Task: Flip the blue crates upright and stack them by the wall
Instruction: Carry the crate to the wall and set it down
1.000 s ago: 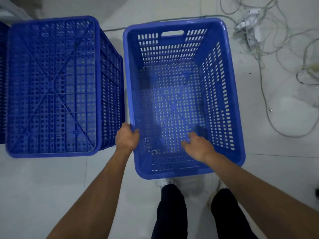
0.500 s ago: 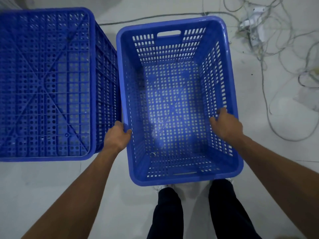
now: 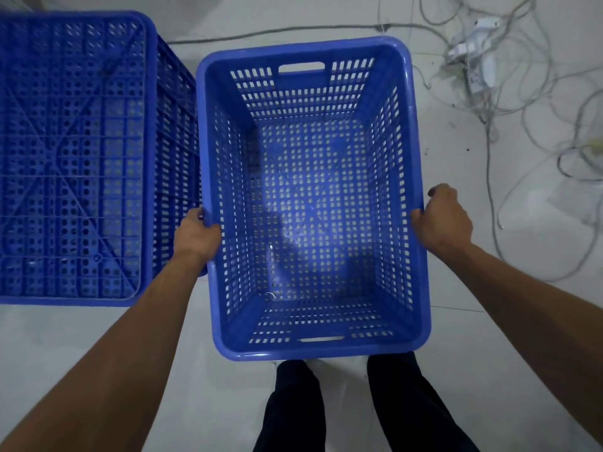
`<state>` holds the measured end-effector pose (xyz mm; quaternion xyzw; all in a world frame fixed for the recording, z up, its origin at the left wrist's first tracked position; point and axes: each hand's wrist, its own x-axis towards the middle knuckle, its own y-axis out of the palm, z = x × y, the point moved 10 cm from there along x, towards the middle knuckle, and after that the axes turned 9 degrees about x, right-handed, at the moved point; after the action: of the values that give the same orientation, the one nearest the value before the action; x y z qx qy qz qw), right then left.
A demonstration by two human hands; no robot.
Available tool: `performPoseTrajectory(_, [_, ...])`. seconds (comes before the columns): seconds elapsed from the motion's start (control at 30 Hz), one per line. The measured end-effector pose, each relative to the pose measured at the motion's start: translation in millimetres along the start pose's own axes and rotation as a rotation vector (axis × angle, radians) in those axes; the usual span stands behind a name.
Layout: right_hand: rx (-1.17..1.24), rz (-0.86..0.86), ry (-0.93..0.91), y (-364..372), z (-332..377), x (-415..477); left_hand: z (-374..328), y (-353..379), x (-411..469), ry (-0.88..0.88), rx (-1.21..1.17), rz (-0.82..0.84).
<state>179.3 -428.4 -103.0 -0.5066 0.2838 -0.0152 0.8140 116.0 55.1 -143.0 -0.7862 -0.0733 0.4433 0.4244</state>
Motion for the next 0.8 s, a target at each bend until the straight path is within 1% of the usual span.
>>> performPoseTrajectory(0.17, [0.068, 0.192, 0.070, 20, -9, 12, 5, 2, 3, -0.098, -0.164, 0.014])
performPoseTrajectory(0.23, [0.158, 0.212, 0.123, 21, -11, 16, 7, 1, 3, -0.133, -0.211, 0.025])
performPoseTrajectory(0.37, [0.398, 0.214, 0.266, 19, -22, 25, 5, 0, 3, -0.170, -0.224, 0.037])
performPoseTrajectory(0.5, [0.550, 0.225, 0.322, 14, -31, 24, 0, -8, -5, -0.193, -0.217, 0.039])
performPoseTrajectory(0.63, [0.551, 0.196, 0.316, -14, -34, 10, -13, -29, -26, -0.159, -0.182, 0.010])
performPoseTrajectory(0.8, [0.528, 0.212, 0.289, -73, -25, -15, -40, -78, -82, -0.132, -0.134, -0.080])
